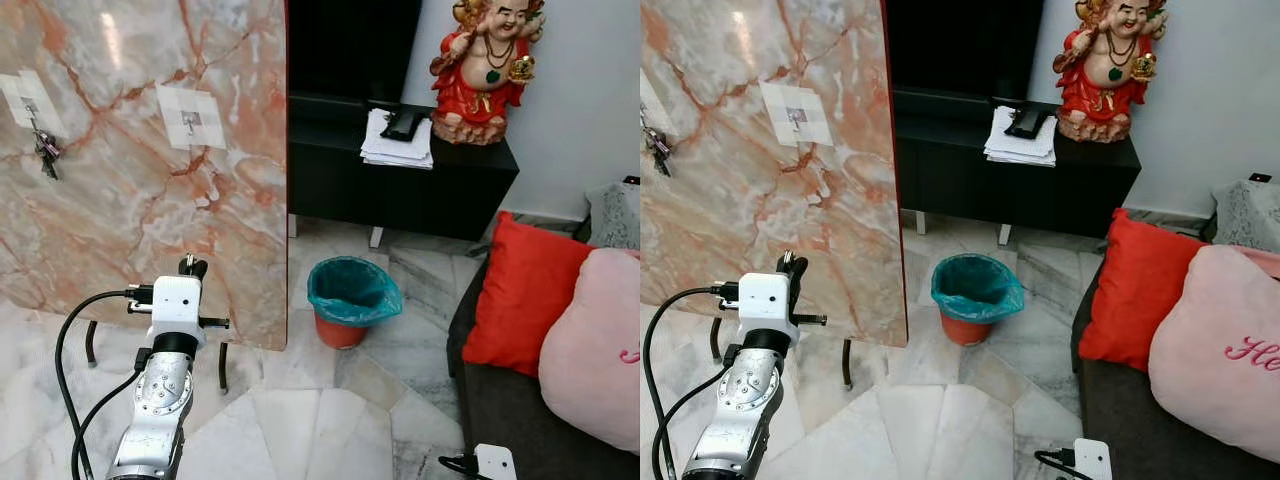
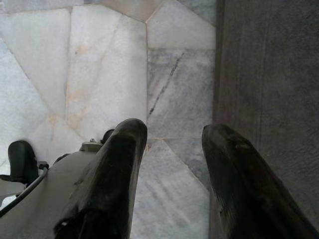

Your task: Hang keys on a hook

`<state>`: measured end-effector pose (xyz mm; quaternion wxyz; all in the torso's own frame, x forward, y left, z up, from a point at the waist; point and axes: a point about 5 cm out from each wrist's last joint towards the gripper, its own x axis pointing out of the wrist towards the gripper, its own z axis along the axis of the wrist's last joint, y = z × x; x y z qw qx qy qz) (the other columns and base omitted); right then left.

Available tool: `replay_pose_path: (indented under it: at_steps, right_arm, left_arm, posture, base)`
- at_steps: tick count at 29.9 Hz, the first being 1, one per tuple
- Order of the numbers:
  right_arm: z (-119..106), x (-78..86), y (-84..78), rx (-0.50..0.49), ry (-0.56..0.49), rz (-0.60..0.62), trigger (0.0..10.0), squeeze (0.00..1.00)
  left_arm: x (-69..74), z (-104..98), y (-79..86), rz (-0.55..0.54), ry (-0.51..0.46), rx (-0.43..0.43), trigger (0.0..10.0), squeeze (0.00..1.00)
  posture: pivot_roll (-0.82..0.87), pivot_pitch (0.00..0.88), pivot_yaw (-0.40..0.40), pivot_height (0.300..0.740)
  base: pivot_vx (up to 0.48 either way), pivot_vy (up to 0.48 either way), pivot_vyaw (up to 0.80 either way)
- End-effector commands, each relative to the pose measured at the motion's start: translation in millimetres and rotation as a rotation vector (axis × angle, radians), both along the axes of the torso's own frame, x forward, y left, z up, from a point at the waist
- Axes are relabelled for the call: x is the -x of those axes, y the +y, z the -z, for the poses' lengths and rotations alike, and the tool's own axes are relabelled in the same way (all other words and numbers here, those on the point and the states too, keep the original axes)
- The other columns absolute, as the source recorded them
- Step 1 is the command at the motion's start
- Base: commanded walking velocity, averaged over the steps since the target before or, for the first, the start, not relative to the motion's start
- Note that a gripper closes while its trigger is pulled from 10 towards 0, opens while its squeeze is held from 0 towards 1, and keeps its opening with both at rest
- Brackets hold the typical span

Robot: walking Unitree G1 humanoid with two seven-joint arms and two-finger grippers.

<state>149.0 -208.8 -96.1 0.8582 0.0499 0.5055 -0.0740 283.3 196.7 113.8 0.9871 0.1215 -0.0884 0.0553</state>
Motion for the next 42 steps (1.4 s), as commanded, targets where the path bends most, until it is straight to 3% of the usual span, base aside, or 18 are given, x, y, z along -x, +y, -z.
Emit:
replay_pose_path:
  at_steps: [1,5,11,18,23,26,42]
  right_arm:
    - [1,3.0,-0.3,-0.005,0.014,-0.004,10.0,0.0]
    - [1,2.6,0.5,0.02,0.026,-0.06,10.0,0.0]
    - [2,4.0,0.8,0.001,0.015,-0.004,10.0,0.0]
    - [1,2.5,1.4,-0.005,0.011,-0.021,10.0,0.0]
    - [0,0.2,1.1,0.018,0.02,-0.09,10.0,0.0]
    - [1,1.4,1.1,-0.001,0.009,-0.012,10.0,0.0]
    - [0,0.3,1.4,-0.006,0.007,-0.029,10.0,0.0]
  left_arm:
    - [-0.1,-6,-1.3,0.002,-0.021,0.013,10.0,0.0]
    - [-2.9,-8,-1.8,0.01,-0.019,0.008,10.0,0.0]
    - [-5.0,-10,-1.6,-0.003,-0.028,0.008,10.0,0.0]
    - [-7.5,-13,-3.9,0.006,-0.035,0.001,10.0,0.0]
    - [-6.6,-13,-1.9,-0.004,-0.034,0.001,10.0,0.0]
    - [-5.3,-13,-2.7,0.001,-0.034,-0.004,10.0,0.0]
    - [-5.7,-17,-6.2,0.013,-0.047,-0.003,10.0,0.0]
  posture:
    - [0.05,0.0,-0.085,0.74]
    - [0.04,0.0,-0.077,0.74]
    - [0.05,0.0,-0.08,0.74]
    - [0.05,0.0,-0.077,0.74]
    - [0.05,0.0,-0.079,0.74]
    - [0.05,0.0,-0.077,0.74]
    - [0.05,0.0,-0.077,0.74]
  base:
    - [0.0,0.0,0.0]
    - [0.0,0.0,0.13]
    - [0.042,0.0,0.45]
    - [0.275,0.0,0.0]
    - [0.291,0.0,0.48]
    - [0.294,0.0,0.53]
    - [0.297,0.0,0.0]
